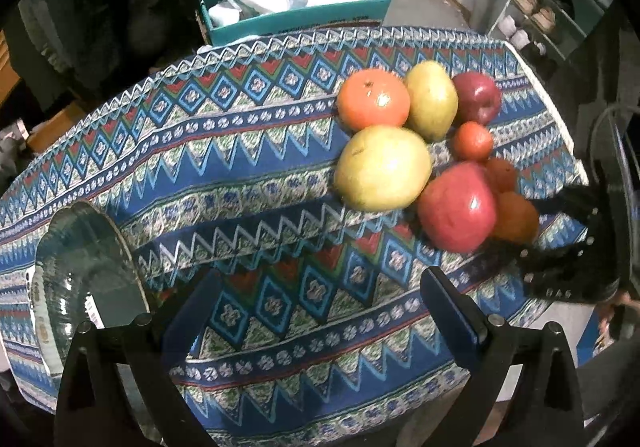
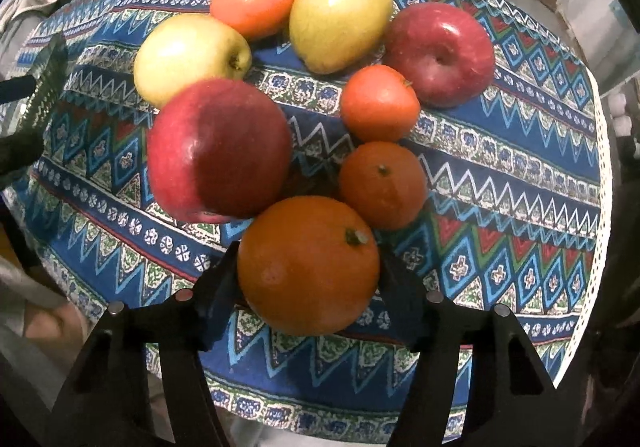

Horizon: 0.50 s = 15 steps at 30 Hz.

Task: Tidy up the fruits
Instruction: 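Move the right tool to the large orange while the left tool approaches the yellow pear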

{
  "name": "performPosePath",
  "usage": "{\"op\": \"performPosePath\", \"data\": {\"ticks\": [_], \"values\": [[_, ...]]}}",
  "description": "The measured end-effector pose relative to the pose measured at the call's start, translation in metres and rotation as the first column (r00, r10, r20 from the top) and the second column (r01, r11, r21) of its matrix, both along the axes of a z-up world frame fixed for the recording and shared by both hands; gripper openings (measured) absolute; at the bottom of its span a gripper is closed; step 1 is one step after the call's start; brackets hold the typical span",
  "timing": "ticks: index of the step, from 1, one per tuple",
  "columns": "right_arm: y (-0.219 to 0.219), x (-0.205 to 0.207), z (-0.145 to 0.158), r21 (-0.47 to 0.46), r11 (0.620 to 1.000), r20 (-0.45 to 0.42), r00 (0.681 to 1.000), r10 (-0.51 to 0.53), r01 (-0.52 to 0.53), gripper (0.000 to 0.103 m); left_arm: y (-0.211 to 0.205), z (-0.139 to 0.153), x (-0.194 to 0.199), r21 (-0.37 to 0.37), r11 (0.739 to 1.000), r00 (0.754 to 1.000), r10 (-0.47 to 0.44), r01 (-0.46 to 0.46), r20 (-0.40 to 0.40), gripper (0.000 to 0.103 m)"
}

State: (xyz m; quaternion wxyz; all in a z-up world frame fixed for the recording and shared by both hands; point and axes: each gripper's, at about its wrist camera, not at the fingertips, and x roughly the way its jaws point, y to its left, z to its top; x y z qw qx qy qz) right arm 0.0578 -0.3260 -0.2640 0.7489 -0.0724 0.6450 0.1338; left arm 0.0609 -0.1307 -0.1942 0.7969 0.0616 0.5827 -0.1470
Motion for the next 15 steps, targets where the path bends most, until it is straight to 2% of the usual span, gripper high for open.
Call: {"op": "performPosePath", "data": {"ticks": [10,15], "values": [[-0.035,-0.004,0.04,0.021,0.998,0.069,0.996,-0.062,0.061,0.064,-0.026,0.003,0.037,-0.057,0.996,0.997,0.075,-0.074,0.009,0.101],[-0.058,-0.004,0.056,0.011,0.995,0.118,0.988,-0.101,0.1,0.064,-0.043,-0.005,0.052,-0.086,0.991,0.995,0.1,-0.102,-0.02,0.101]]}}
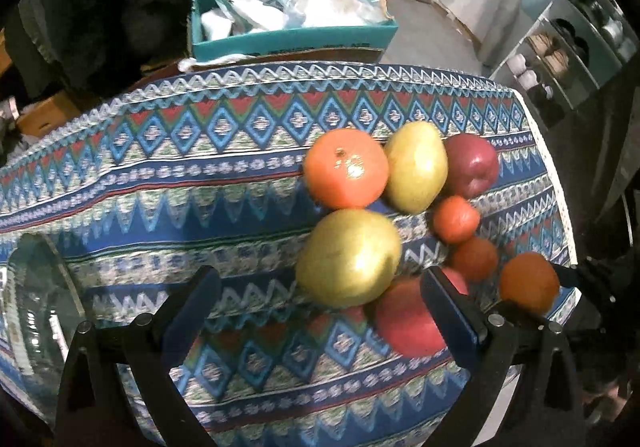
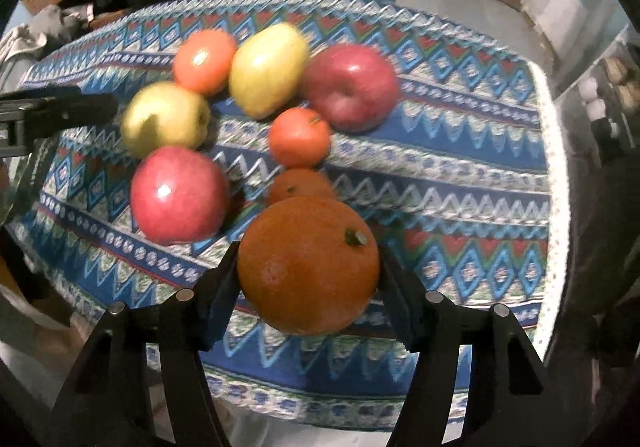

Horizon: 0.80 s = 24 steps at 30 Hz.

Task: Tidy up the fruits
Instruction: 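Move the right tool to the large orange while the left tool approaches the yellow pear, then close the right gripper on the orange while the left gripper grasps the pear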

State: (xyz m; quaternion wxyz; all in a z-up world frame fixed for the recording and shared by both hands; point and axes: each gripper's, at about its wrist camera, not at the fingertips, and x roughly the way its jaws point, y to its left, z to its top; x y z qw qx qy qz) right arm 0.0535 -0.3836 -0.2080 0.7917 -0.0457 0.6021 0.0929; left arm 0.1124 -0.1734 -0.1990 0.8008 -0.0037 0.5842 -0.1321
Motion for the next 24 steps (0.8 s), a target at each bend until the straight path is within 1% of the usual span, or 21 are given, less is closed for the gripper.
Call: {"op": "performPosePath", "data": {"ticks": [3,4,7,10,14,15,16,18,21,24], "values": [[-0.019,-0.001,0.007,0.016,0.999,0.016,0.999,-0.032,0.032,0.064,-0.013,-0.007,0.009,-0.005,1.0,1.0,0.004,-0.004,-0.017,0.101],[-0.015,-0.001,0.007,0.02,0.999,0.019,0.999,-0.041,0.041,0.064,-0.017,-0.008,0.011,-0.002,1.0,1.0,0.002,-0.002,-0.021,0.101],[-0.021,0.003,0.008,0.027,0.998,0.031,0.998,-0.057,0.056,0.064,-0.027,-0.02,0.017,0.018,1.0,0.999,-0.014,0.015,-0.05,0.101],[-0.017,0.006,0.004,0.034,0.997,0.035,0.997,-0.064,0.063,0.064,-0.029,-0.035,0.019,0.035,0.999,0.996,-0.004,0.007,-0.088,0.101],[-0.015,0.009,0.002,0.04,0.998,0.036,0.998,-0.059,0.058,0.064,-0.026,-0.051,0.018,0.027,1.0,0.993,0.005,-0.002,-0.117,0.101],[-0.014,0.01,0.002,0.04,0.998,0.035,0.998,-0.057,0.056,0.064,-0.025,-0.055,0.018,0.027,1.0,0.992,0.004,-0.001,-0.125,0.1],[-0.014,0.01,0.002,0.04,0.998,0.036,0.998,-0.057,0.055,0.064,-0.025,-0.058,0.017,0.02,1.0,0.991,0.002,0.001,-0.133,0.095],[-0.013,0.011,0.002,0.041,0.998,0.037,0.998,-0.056,0.054,0.064,-0.025,-0.065,0.017,-0.022,1.0,0.987,-0.002,-0.001,-0.16,0.09],[-0.011,0.012,0.004,0.043,0.998,0.042,0.997,-0.057,0.055,0.064,-0.027,-0.072,0.015,-0.072,0.997,0.982,-0.013,0.0,-0.189,0.078],[-0.009,0.013,0.006,0.044,0.998,0.048,0.997,-0.053,0.051,0.064,-0.03,-0.073,0.013,-0.069,0.998,0.984,-0.021,0.009,-0.175,0.077]]}}
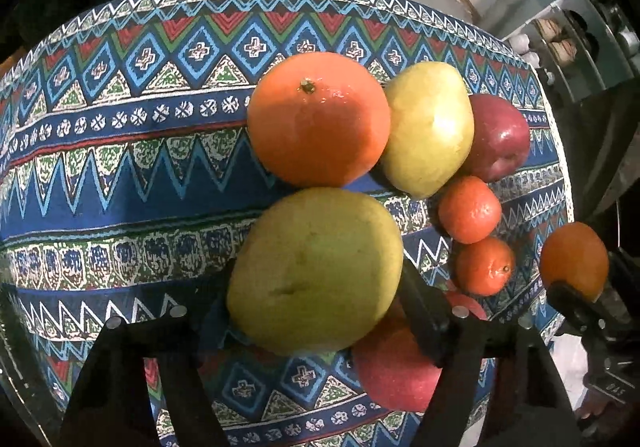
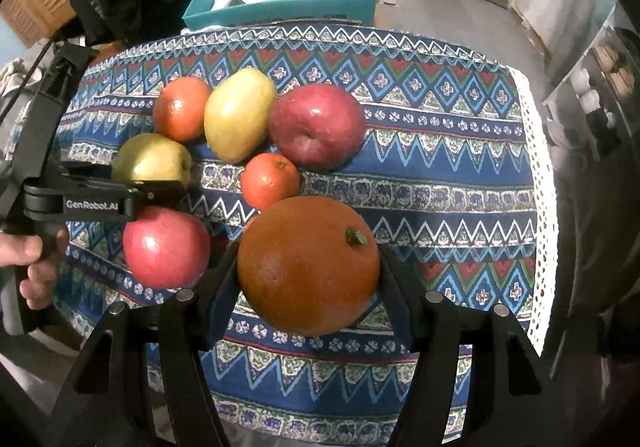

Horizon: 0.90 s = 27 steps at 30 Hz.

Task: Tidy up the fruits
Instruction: 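Close the right gripper on the orange while the left gripper grasps the pear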

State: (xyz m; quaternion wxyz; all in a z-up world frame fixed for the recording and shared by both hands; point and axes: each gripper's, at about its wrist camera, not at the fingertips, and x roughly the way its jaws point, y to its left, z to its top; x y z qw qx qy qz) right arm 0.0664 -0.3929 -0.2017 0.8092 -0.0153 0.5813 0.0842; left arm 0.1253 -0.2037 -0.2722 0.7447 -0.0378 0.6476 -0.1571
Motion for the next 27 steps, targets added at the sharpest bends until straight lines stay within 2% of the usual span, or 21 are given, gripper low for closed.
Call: {"op": "performPosePath", "data": {"ticks": [4,10,16,27], "values": [[0.002,0.001,0.001,-0.006,1.0,0.01,1.0,0.003,-0.003,0.064,-0.003,0.003,-0.006,0.007,1.0,0.999,-0.023,0.023,0.034,0.075],[0.005,0.002,-0.001,-0.017,1.0,0.009,1.0,0.007,-0.007,0.064,-0.011,0.012,-0.009,0.069,0.994,0.99,-0.093,0.086,0.109,0.07],[0.005,0.001,-0.001,-0.022,1.0,0.009,1.0,0.008,-0.008,0.064,-0.003,0.016,-0.013,0.077,0.993,0.988,-0.095,0.086,0.12,0.07],[0.003,0.001,-0.005,-0.016,1.0,-0.002,1.0,0.005,-0.005,0.064,0.008,0.002,-0.001,0.026,0.998,0.996,-0.05,0.049,0.067,0.075]]}}
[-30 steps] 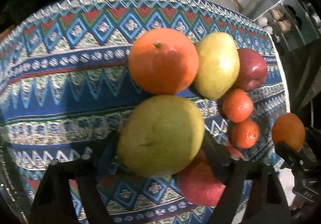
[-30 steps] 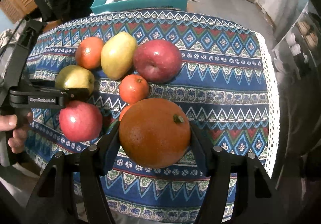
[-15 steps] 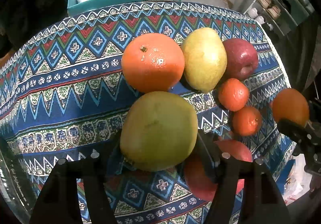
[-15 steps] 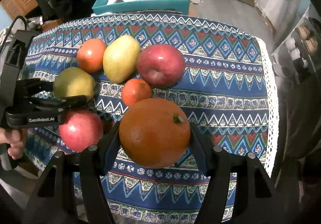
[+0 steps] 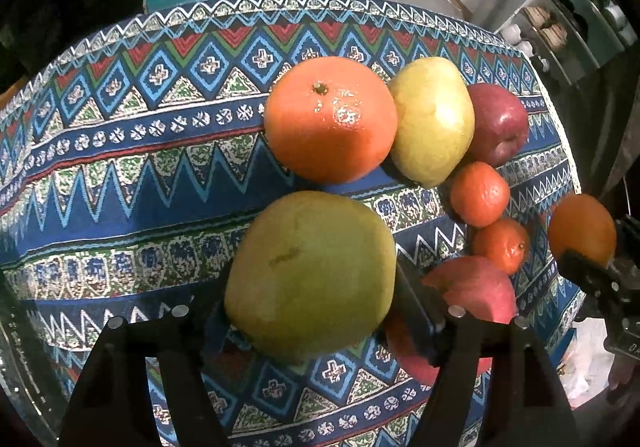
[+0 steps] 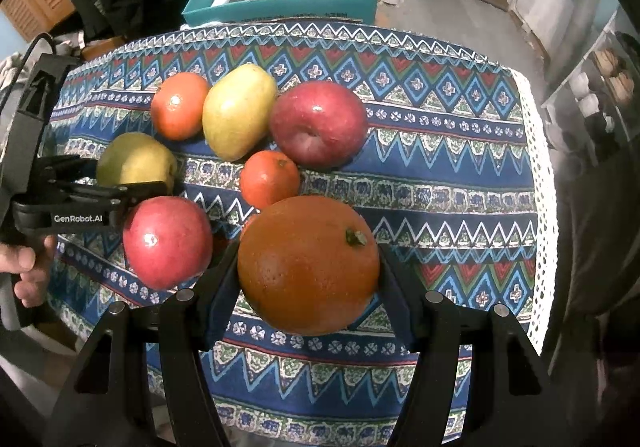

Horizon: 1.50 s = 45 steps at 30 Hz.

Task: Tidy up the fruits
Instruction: 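Close the right gripper on the orange while the left gripper grasps the pear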

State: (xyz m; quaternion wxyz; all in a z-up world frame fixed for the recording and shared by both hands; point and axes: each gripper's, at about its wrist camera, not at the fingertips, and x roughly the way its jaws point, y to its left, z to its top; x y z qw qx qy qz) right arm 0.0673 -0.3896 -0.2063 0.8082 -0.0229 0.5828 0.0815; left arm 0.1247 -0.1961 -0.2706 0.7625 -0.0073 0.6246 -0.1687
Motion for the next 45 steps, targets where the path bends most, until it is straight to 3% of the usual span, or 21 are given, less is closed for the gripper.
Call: {"op": "performPosePath", "data": {"ticks": [10,21,27,45], "values": [[-0.001,0.002,-0.001,-0.001,1.0,0.007,1.0,0.001,-0.001,0.064,0.004,-0.002,0.003,-0.029,0.999,0.999,0.027,-0.026,0.018,0.075],[0.002,0.0,0.023,-0.015,1.0,0.095,0.995,-0.003,0.005,0.064,0.007,0.03,-0.022,0.063,0.997,0.984,-0.06,0.05,0.167,0.069],[0.006,-0.002,0.032,-0.022,1.0,0.116,0.993,-0.005,0.008,0.064,0.014,0.041,-0.032,0.077,0.995,0.978,-0.07,0.055,0.199,0.069],[0.04,-0.011,0.099,-0.025,1.0,0.267,0.964,0.017,-0.01,0.064,0.039,0.134,-0.079,0.094,0.993,0.911,-0.109,0.078,0.397,0.069]]}}
